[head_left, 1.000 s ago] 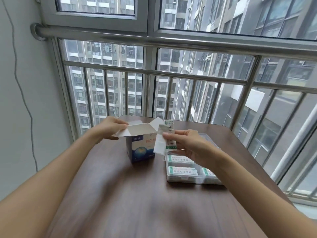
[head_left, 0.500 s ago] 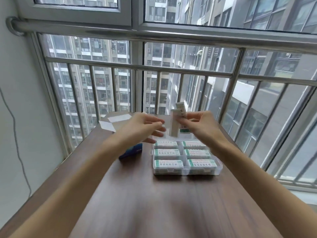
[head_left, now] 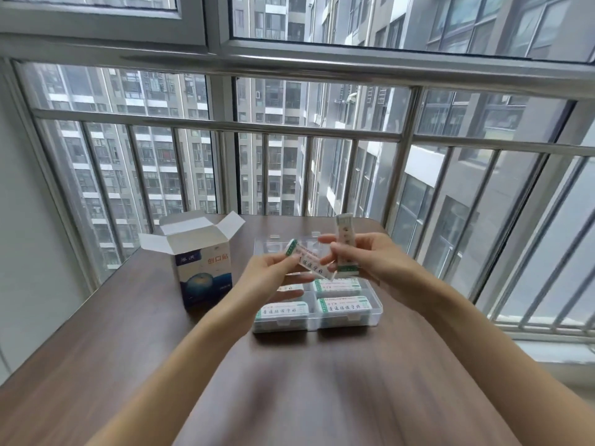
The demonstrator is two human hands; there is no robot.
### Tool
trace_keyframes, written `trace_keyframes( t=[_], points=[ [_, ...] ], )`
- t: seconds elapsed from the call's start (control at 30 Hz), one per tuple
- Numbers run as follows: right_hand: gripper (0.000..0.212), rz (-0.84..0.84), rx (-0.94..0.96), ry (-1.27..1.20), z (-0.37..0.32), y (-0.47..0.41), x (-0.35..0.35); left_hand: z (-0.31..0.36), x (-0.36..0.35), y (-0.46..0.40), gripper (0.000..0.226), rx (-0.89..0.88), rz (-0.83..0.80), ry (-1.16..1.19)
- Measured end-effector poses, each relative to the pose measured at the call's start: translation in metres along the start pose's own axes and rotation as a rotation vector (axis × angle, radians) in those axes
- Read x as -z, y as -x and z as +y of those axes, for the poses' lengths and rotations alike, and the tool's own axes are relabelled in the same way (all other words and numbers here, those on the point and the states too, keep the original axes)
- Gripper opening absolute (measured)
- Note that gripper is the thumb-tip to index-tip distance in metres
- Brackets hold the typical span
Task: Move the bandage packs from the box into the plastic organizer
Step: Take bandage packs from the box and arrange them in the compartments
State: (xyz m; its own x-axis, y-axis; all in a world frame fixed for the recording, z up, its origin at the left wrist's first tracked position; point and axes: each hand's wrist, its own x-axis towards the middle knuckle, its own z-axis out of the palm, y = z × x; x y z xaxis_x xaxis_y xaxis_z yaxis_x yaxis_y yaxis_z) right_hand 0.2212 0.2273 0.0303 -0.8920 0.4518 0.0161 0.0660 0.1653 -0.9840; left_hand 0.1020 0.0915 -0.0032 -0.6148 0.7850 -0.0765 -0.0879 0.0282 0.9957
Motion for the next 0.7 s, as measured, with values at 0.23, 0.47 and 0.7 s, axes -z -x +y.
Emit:
trace_keyframes(
  t=[0.23, 0.47, 0.7],
  points=[
    [0.034, -0.012, -0.091, 0.088, -0.008, 0.002, 0.020, -0.007, 0.009, -0.005, 0.018, -0.010, 0.025, -0.026],
    [0.022, -0.061, -0.031, 0.561, -0.012, -0.020, 0.007, 0.009, -0.005, -0.015, 0.029, -0.023, -0.038, -0.024],
    [0.040, 0.014, 0.015, 0.640, -0.025, -0.036, 0.003, 0.015, 0.002, -0.020, 0.016, -0.220, 0.064, -0.156]
  ],
)
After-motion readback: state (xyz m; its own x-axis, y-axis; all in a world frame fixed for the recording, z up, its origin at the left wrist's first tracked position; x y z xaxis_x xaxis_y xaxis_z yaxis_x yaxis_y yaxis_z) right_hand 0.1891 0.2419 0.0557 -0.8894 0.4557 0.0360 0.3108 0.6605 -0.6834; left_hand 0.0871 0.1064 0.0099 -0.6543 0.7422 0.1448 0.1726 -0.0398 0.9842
